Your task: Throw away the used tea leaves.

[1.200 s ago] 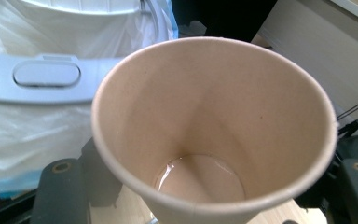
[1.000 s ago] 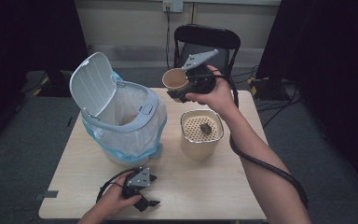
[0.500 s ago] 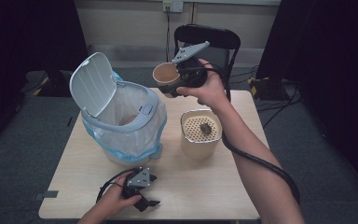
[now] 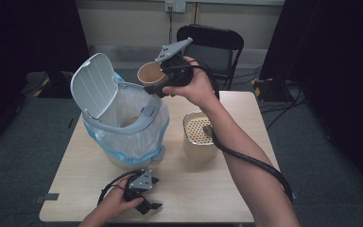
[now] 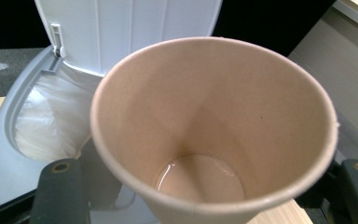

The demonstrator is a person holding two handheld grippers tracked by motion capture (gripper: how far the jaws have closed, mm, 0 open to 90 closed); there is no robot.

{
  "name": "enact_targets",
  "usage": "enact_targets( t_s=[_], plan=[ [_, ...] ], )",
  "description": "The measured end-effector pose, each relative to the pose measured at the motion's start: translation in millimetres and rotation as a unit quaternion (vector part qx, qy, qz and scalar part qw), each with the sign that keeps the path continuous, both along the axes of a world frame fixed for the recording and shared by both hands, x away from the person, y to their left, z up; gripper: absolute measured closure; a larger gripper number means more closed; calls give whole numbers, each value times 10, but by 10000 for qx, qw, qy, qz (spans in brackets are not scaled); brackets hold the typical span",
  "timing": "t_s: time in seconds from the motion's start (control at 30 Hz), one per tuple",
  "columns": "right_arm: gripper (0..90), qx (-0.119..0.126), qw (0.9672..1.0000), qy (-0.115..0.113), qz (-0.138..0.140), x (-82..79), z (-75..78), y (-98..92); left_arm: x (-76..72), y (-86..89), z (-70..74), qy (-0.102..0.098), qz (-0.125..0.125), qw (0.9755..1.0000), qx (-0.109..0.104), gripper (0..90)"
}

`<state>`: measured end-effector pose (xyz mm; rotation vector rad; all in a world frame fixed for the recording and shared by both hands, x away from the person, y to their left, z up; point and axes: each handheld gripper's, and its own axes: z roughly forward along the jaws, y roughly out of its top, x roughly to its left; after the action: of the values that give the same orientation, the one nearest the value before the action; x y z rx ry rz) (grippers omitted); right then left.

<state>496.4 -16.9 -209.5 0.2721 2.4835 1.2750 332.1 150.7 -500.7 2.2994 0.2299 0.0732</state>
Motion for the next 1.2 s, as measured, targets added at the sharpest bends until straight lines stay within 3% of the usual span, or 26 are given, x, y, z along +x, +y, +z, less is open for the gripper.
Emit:
enact_targets(
  t_s=[0.53,0.67,0.8,0.97,1.2],
  plan=[
    [265,-79,9993,103,362,-40,-104,396,-1,0,0,-19,10,10000,10,127],
    [251,10,9982,340,491,-27,-142,441,-2,-1,-1,-12,14,10000,0,127],
    [147,73,9968,581,539,-25,-174,480,-1,0,1,-5,5,10000,6,127],
    [147,-8,9961,590,651,-47,-179,445,0,0,0,-1,2,10000,-1,127],
    [145,67,9961,613,632,-72,-183,178,0,0,-1,-1,-2,10000,-5,127]
  ],
)
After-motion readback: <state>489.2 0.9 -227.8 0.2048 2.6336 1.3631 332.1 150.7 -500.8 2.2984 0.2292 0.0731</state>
